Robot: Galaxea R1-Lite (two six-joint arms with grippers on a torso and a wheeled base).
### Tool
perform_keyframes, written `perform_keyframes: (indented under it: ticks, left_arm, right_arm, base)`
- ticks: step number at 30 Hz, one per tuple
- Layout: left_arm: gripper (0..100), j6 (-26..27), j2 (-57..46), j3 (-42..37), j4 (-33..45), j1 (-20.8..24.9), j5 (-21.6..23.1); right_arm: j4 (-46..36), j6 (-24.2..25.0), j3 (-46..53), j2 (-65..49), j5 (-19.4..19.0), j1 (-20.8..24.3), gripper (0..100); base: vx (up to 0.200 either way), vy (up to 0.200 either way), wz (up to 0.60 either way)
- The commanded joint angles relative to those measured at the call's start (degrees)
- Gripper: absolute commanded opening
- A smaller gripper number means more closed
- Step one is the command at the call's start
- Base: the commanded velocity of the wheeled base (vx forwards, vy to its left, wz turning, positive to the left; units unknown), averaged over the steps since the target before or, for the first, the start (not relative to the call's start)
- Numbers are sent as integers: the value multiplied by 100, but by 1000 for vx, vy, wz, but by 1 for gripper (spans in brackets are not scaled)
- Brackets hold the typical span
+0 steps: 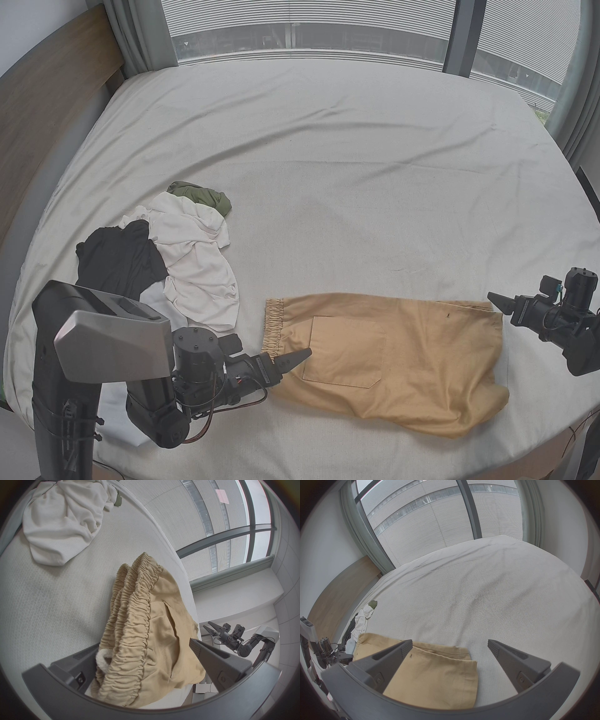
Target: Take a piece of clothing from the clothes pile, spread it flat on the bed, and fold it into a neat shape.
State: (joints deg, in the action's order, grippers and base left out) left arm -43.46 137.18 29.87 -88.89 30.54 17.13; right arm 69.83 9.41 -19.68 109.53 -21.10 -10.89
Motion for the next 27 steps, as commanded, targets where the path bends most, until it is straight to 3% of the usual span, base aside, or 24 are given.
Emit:
perform_keyframes:
  ticks: [1, 4, 5, 17, 27]
  left_arm:
    - [100, -5, 37, 10, -32, 31, 1]
    - [100, -5, 37, 10, -32, 22, 1]
    - [0, -13, 46, 19, -32, 14, 1]
    - [0, -13, -236, -25, -32, -206, -96]
    - [0, 66, -1000, -992, -23, -382, -140]
  right_arm:
    - [5, -1, -1, -2, 1, -1, 100]
    - [5, -1, -1, -2, 1, -1, 100]
    - [13, -1, -1, -2, 1, 8, 100]
    - [5, -9, 16, 16, 1, 25, 100]
    - [5, -1, 60, 7, -8, 43, 100]
  base:
    - [0, 0, 0]
    - [0, 0, 0]
    - [0, 0, 0]
    - [0, 0, 0]
    - [0, 0, 0]
